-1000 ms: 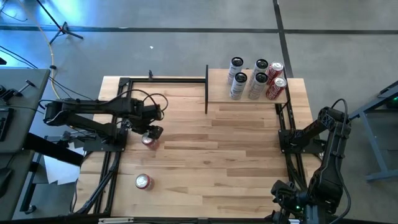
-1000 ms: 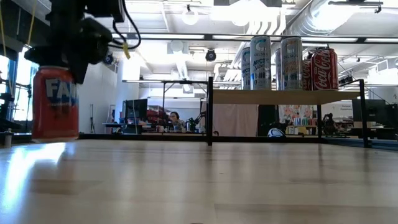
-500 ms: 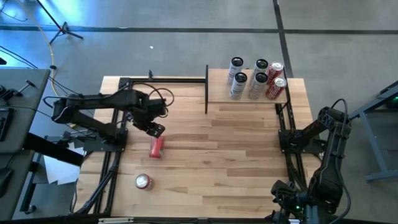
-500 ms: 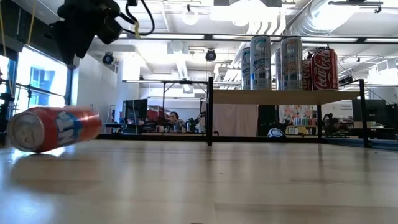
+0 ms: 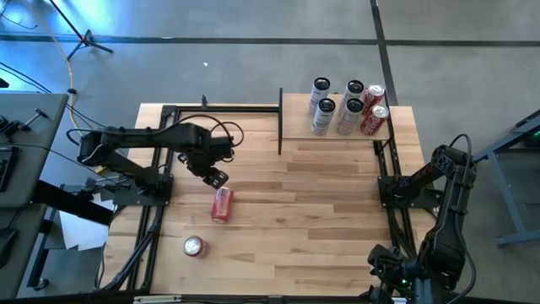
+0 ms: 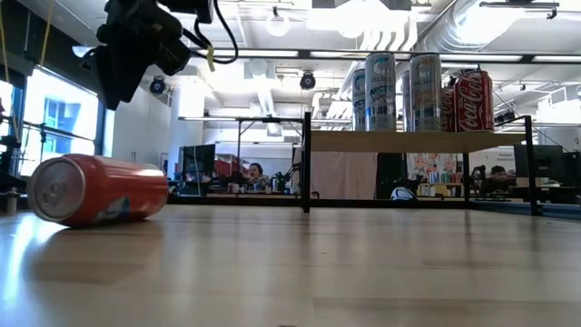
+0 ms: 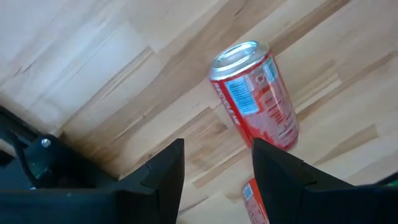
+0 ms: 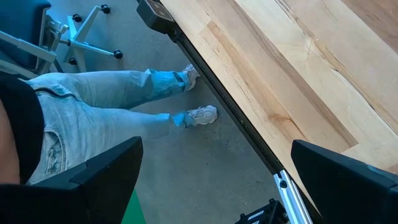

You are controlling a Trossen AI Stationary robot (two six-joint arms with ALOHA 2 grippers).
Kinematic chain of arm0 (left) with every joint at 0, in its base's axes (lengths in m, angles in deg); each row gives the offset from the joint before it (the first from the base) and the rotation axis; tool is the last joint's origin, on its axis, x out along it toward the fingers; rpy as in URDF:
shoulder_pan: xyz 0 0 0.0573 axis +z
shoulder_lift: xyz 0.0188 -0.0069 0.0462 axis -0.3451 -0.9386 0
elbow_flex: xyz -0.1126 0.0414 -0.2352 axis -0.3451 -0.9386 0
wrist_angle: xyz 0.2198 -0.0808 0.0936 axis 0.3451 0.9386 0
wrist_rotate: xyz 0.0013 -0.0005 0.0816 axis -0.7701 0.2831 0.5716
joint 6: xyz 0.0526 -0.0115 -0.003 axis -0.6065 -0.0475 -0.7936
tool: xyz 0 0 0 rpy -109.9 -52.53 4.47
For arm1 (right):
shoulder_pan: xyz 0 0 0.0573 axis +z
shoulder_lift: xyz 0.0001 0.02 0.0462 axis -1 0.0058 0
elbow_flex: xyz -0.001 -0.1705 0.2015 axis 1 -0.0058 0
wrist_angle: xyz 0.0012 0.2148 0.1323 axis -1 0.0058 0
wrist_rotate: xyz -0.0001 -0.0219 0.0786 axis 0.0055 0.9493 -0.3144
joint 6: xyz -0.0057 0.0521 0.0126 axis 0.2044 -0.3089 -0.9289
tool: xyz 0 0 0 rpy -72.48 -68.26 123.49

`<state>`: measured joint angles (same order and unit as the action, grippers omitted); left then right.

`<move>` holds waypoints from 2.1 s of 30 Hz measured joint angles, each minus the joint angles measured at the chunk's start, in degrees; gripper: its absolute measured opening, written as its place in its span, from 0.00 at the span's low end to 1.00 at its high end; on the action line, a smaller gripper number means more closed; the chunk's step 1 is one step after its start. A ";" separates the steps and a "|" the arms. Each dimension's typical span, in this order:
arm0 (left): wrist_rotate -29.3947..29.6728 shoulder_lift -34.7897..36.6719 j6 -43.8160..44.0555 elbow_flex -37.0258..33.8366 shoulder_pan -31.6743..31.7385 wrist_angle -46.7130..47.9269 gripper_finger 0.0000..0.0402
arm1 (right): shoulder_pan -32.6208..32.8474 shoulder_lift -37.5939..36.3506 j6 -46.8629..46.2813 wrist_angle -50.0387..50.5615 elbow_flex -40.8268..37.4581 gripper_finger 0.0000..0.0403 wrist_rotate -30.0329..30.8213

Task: Place canned beverage on shelf
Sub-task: Put the orange soda can on the shelf

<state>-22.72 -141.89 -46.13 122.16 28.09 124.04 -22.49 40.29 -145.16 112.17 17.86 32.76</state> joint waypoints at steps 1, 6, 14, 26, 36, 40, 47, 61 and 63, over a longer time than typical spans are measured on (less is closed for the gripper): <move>0.01 0.25 -0.41 0.04 0.00 -0.33 0.41 | -0.01 0.00 0.00 -0.01 -0.01 0.99 0.00; -0.72 0.60 -0.53 0.00 -1.22 -4.91 0.41 | 0.00 0.00 0.00 -0.01 -0.01 0.99 -0.01; -0.85 0.53 -1.86 -2.35 -5.11 -13.66 0.51 | -0.01 0.00 0.00 0.00 -0.02 0.99 0.00; 4.52 -2.99 4.13 -2.74 -11.53 -26.03 0.86 | 0.00 0.00 0.00 0.00 0.00 0.99 -0.02; 3.34 -11.29 8.65 -2.79 -14.12 -32.73 0.89 | -0.02 0.00 0.00 0.00 -0.02 0.99 0.00; 3.20 -14.05 10.68 -2.80 -14.10 -36.22 0.89 | -0.01 0.00 0.00 0.00 -0.01 0.99 0.00; -0.87 -19.40 10.62 -2.75 -14.08 -42.77 0.89 | 0.00 0.00 0.00 0.00 -0.02 0.99 0.00; -0.86 -26.00 10.15 -2.80 -14.34 -45.45 0.89 | -0.02 0.00 -0.02 0.00 -0.02 0.99 0.00; -1.23 -26.24 10.12 -2.78 -14.32 -45.61 0.89 | -0.02 0.00 0.00 -0.02 0.00 0.99 0.00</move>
<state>-23.95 -168.13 -36.01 119.38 13.77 78.44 -22.51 40.29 -145.16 112.16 17.85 32.76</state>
